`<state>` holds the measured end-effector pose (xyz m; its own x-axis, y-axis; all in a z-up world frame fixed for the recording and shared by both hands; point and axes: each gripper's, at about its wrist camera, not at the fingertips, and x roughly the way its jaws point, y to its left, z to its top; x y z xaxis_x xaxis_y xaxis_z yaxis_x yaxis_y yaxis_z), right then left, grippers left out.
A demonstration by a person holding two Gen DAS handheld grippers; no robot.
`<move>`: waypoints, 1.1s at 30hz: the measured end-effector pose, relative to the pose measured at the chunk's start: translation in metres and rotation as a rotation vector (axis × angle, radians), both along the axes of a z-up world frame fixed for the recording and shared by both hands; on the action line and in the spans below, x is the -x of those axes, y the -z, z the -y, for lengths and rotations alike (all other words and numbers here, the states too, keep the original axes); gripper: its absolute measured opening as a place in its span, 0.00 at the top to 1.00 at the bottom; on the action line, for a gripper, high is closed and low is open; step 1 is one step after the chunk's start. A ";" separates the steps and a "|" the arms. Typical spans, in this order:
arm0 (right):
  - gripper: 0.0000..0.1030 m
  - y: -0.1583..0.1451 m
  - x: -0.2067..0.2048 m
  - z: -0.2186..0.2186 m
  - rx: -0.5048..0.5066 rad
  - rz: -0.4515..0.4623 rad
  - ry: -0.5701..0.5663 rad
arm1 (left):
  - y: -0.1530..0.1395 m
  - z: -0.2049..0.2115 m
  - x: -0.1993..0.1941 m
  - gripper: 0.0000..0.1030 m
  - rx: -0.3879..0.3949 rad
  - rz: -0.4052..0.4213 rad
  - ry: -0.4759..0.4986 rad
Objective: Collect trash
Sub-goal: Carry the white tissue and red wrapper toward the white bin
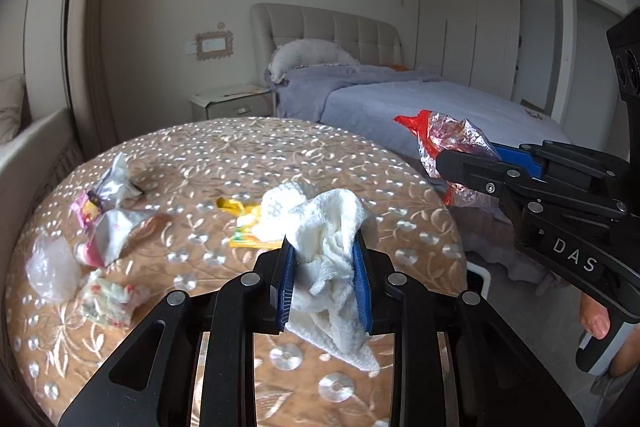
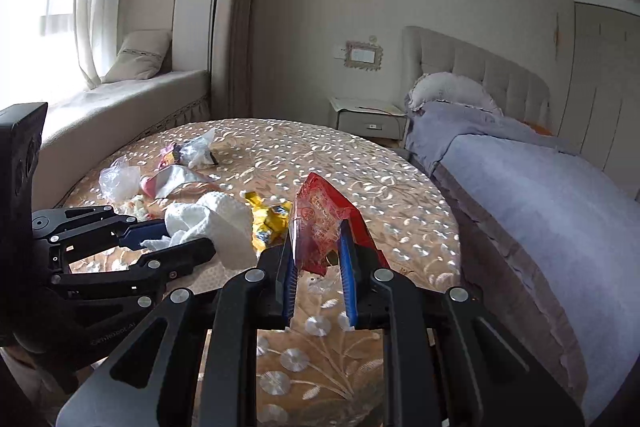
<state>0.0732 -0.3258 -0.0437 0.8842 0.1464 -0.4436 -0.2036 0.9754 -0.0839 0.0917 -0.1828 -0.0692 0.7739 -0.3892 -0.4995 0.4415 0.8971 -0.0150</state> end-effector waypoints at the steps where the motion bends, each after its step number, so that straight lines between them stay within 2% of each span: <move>1: 0.80 0.001 0.002 0.007 -0.004 -0.002 0.011 | 0.000 0.007 0.000 0.76 -0.005 -0.003 0.014; 5: 0.80 0.004 0.012 0.031 -0.012 0.004 0.065 | 0.003 0.036 -0.001 0.76 -0.037 -0.001 0.061; 19: 0.80 0.021 0.036 0.101 -0.056 0.013 0.237 | 0.016 0.127 0.003 0.76 -0.079 -0.031 0.227; 24: 0.80 0.033 0.039 0.124 -0.063 0.000 0.293 | 0.026 0.156 -0.001 0.76 -0.078 -0.051 0.290; 33: 0.80 0.062 0.038 0.167 -0.113 -0.043 0.368 | 0.054 0.205 -0.008 0.76 -0.123 -0.110 0.349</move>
